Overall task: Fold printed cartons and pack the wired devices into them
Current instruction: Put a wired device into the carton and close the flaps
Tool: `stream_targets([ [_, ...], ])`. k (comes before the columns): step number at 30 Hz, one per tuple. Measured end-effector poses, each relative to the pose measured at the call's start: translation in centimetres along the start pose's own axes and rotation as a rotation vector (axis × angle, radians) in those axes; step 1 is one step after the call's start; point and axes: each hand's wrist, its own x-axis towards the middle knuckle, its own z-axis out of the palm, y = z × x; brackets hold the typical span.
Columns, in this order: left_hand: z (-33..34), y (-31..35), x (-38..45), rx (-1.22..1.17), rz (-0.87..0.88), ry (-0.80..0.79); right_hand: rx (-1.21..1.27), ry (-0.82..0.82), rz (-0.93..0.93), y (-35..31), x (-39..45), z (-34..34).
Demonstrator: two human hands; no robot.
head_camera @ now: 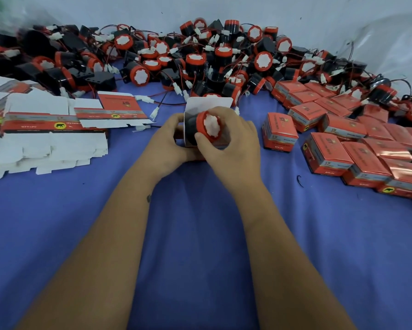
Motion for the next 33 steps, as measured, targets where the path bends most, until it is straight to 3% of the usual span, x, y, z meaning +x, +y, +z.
stream_targets([
  [3, 0.1, 0.0, 0.0, 0.023, 0.001, -0.012, -0.123, 0.065, -0.087, 0.0, 0.2, 0.1],
  [8, 0.1, 0.1, 0.1, 0.059, -0.026, -0.022, -0.353, 0.034, -0.156, 0.6, 0.3, 0.6],
  [14, 0.2, 0.2, 0.0, 0.003, -0.021, -0.007, -0.626, -0.115, -0.152, 1.5, 0.1, 0.7],
  [16, 0.0, -0.1, 0.0, 0.005, -0.029, -0.007, -0.468, -0.084, -0.112, 1.2, 0.1, 0.9],
  [20, -0.2, 0.7, 1.1, -0.042, -0.098, 0.077, 0.287, 0.364, 0.216, 0.5, 0.6, 0.1],
  [22, 0.6, 1.3, 1.8, -0.068, -0.126, 0.164, 0.424, 0.306, 0.474, 0.8, 1.0, -0.5],
  [24, 1.8, 1.1, 1.0, -0.012, -0.081, 0.174, 0.491, 0.101, 0.686, 1.4, 1.8, -0.5],
  [27, 2.2, 0.5, 0.0, 0.048, -0.07, 0.173, 0.803, -0.003, 0.894, 1.8, 3.7, -0.5],
  [31, 1.9, 0.8, 0.6, 0.056, -0.115, 0.144, 1.293, 0.009, 0.899, 1.9, 5.2, -1.8],
  [33, 2.0, 0.6, 0.4, 0.098, -0.113, 0.126, 1.188, 0.047, 0.864, 1.5, 5.7, -2.2],
])
